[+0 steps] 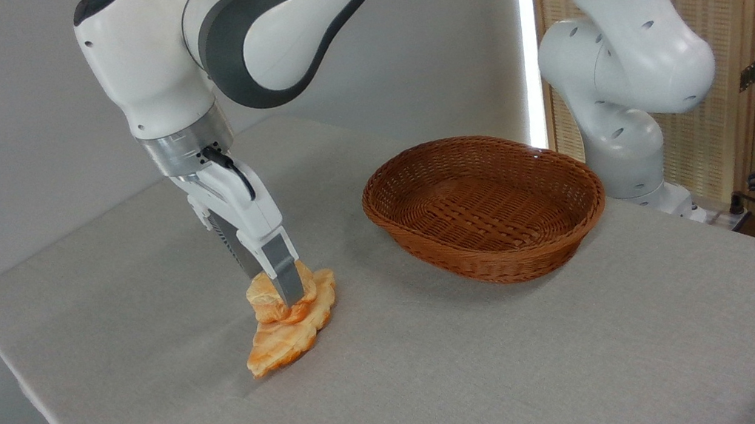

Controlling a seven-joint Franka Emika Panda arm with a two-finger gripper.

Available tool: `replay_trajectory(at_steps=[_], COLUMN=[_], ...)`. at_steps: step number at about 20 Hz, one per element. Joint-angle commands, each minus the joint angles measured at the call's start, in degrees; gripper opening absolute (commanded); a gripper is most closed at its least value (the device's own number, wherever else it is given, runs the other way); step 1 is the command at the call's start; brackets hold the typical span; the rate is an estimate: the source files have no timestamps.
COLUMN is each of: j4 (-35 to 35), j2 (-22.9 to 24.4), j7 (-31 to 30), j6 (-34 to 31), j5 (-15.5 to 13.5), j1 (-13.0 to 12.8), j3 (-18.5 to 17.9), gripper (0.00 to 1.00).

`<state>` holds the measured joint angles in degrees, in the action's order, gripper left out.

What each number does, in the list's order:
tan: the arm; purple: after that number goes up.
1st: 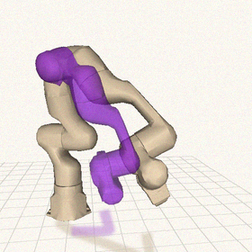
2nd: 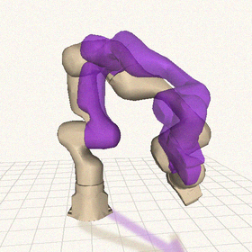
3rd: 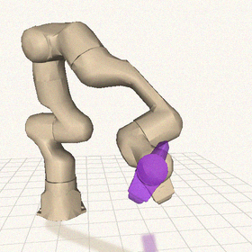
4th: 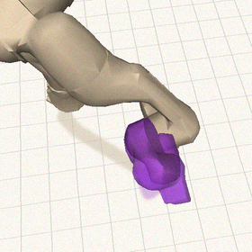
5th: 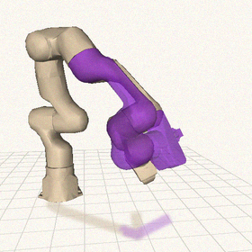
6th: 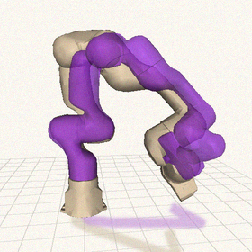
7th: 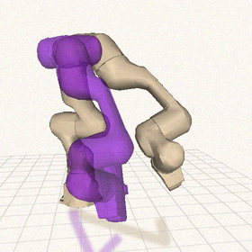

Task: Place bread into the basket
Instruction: 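Lower the gripper onto the small round bun atop the flat pastry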

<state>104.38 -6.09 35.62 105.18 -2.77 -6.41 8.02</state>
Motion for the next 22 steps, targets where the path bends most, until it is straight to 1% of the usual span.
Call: replay_trajectory(at_steps=[1,3,4,6,8,10,12,14,18,22], j4=[0.39,0.47,0.47,0.47,1.00,1.18,1.26,1.26,1.18,1.18], j2=[0.12,0.12,0.20,0.20,0.20,0.29,0.29,0.29,0.38,0.47], j7=[0.94,2.43,2.70,2.79,2.96,4.01,5.16,5.25,5.25,5.16], j6=[1.08,1.00,0.91,0.56,0.55,0.38,0.20,0.20,0.29,0.20], j5=[-0.13,0.05,0.05,0.05,0.05,0.05,0.05,0.05,0.05,0.05], j1=[0.08,0.08,0.08,0.08,0.08,0.08,0.17,0.17,0.17,0.17], j3=[-0.02,-0.02,-0.11,-0.11,-0.11,-0.28,-0.46,-0.46,-0.63,-0.72], gripper=[1.00,0.98,0.92,0.76,0.66,0.60,0.58,0.56,0.50,0.50])
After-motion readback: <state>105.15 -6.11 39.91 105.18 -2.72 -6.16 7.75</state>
